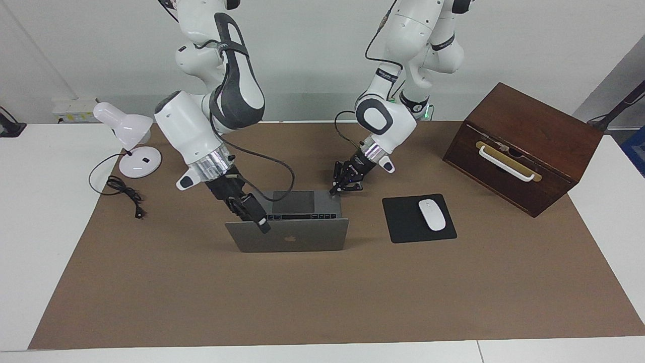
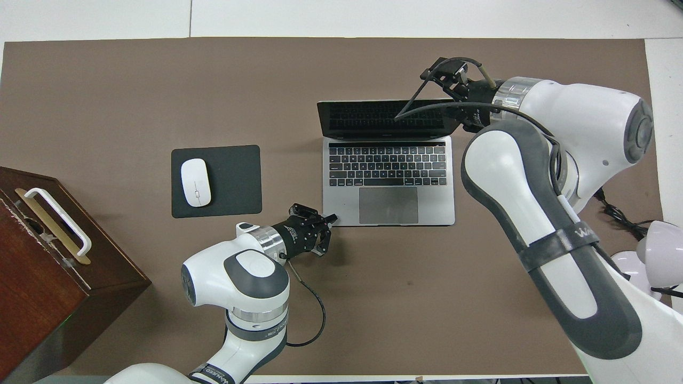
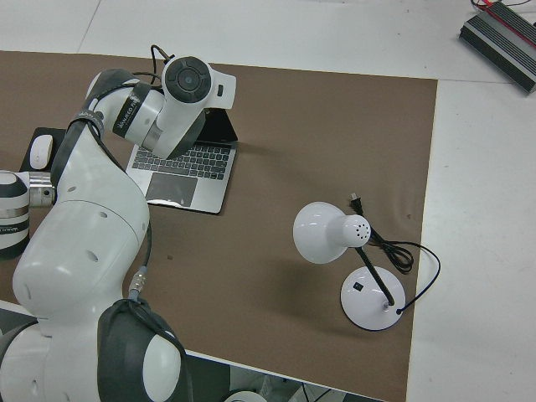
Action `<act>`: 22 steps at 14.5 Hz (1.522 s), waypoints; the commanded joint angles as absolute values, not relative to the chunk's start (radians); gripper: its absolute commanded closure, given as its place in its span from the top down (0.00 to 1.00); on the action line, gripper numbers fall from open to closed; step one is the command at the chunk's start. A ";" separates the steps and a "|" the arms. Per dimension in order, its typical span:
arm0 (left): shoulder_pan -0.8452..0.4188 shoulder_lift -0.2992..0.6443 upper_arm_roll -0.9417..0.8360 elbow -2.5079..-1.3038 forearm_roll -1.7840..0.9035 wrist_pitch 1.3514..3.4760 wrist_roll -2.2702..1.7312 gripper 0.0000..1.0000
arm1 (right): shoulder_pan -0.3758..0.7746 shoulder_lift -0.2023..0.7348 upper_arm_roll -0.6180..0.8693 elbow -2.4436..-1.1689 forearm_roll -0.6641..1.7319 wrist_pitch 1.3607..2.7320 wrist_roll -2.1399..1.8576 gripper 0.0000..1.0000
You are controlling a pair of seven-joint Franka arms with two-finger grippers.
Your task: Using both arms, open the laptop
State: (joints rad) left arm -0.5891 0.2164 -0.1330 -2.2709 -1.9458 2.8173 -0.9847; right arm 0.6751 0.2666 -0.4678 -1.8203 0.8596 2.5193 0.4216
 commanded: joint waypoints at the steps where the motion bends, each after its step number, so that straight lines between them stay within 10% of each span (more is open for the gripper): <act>1: -0.594 0.262 -0.123 -2.250 -1.970 2.844 -0.951 0.00 | 0.670 0.221 -0.472 -1.810 0.881 2.455 0.454 1.00; 22: -0.441 0.133 -0.110 -2.168 -1.801 2.910 -0.951 0.00 | 0.658 0.117 -0.580 -1.770 0.450 2.132 0.273 1.00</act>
